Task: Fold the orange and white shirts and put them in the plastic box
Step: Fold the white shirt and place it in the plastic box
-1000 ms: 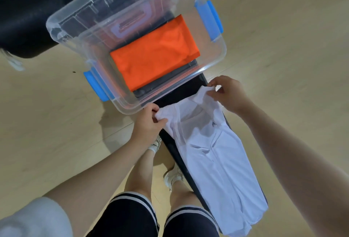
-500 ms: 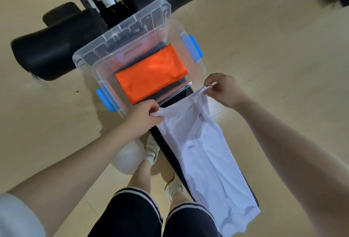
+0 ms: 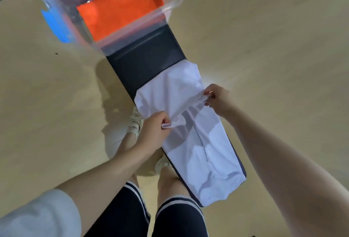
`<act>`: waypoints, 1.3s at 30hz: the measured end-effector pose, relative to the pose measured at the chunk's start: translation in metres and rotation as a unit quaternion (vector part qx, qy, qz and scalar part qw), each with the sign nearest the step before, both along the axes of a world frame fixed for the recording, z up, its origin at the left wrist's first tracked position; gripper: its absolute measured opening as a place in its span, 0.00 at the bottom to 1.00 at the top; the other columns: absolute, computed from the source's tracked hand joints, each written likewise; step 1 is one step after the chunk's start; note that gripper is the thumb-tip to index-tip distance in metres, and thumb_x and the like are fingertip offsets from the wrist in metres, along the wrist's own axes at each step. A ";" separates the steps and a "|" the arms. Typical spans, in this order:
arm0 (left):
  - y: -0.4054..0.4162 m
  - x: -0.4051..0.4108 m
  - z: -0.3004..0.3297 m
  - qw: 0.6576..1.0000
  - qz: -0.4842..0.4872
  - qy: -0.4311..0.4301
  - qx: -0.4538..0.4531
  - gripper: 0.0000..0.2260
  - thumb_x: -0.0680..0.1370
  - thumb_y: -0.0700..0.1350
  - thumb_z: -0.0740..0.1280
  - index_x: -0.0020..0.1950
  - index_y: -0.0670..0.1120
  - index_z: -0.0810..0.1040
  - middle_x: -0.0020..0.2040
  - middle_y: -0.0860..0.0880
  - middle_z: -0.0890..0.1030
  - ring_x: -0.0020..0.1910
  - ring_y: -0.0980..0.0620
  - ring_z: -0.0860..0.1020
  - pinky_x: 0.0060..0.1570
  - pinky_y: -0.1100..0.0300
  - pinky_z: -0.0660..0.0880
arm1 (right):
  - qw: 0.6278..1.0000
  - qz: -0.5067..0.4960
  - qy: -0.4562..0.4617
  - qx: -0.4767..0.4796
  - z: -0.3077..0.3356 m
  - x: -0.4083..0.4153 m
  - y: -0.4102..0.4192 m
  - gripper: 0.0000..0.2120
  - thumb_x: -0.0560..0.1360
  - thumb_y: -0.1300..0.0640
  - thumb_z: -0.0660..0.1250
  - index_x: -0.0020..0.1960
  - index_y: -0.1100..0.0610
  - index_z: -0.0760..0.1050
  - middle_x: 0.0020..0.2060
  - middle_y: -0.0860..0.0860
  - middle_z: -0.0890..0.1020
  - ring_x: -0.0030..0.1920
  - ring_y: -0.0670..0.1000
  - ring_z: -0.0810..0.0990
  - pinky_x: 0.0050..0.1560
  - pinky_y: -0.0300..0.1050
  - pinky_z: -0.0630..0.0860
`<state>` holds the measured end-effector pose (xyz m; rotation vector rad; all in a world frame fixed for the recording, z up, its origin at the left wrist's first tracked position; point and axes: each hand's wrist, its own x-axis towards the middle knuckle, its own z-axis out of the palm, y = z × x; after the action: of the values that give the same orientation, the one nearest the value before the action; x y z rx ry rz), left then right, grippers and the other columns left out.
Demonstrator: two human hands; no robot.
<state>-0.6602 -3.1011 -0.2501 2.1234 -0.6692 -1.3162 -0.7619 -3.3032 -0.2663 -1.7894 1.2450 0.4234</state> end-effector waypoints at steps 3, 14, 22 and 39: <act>0.014 -0.049 -0.019 0.999 0.046 0.003 0.012 0.07 0.74 0.40 0.68 0.37 0.46 0.72 0.38 0.50 0.72 0.34 0.54 0.70 0.33 0.68 0.63 | 0.999 -0.034 0.005 -0.006 -0.021 -0.038 0.016 0.14 0.69 0.70 0.58 0.46 0.57 0.78 0.35 0.52 0.76 0.40 0.53 0.74 0.38 0.40 0.70; 0.018 -0.136 -0.042 0.873 0.473 0.076 0.094 0.12 0.73 0.39 0.69 0.49 0.44 0.67 0.38 0.53 0.70 0.35 0.57 0.70 0.34 0.73 0.68 | 0.988 -0.150 0.026 -0.037 -0.056 -0.105 0.045 0.07 0.70 0.62 0.64 0.36 0.52 0.70 0.33 0.47 0.73 0.39 0.52 0.73 0.40 0.46 0.72; 0.042 -0.148 -0.052 0.899 0.381 0.165 0.141 0.10 0.72 0.42 0.70 0.50 0.39 0.77 0.45 0.45 0.80 0.44 0.46 0.77 0.54 0.49 0.77 | 0.985 -0.140 0.055 -0.086 -0.056 -0.123 0.063 0.10 0.73 0.65 0.57 0.48 0.59 0.76 0.41 0.52 0.75 0.43 0.54 0.74 0.42 0.41 0.67; 0.100 -0.268 -0.042 0.974 0.128 0.093 0.161 0.11 0.77 0.43 0.63 0.59 0.43 0.73 0.50 0.51 0.76 0.47 0.52 0.74 0.47 0.61 0.68 | 0.987 -0.070 0.120 -0.084 -0.026 -0.302 0.131 0.14 0.75 0.65 0.57 0.59 0.61 0.71 0.59 0.60 0.71 0.56 0.61 0.72 0.51 0.47 0.69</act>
<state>-0.9279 -3.0013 -0.2924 2.2049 -0.1032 -1.5304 -1.0643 -3.1723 -0.2919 -1.8154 1.6054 0.4761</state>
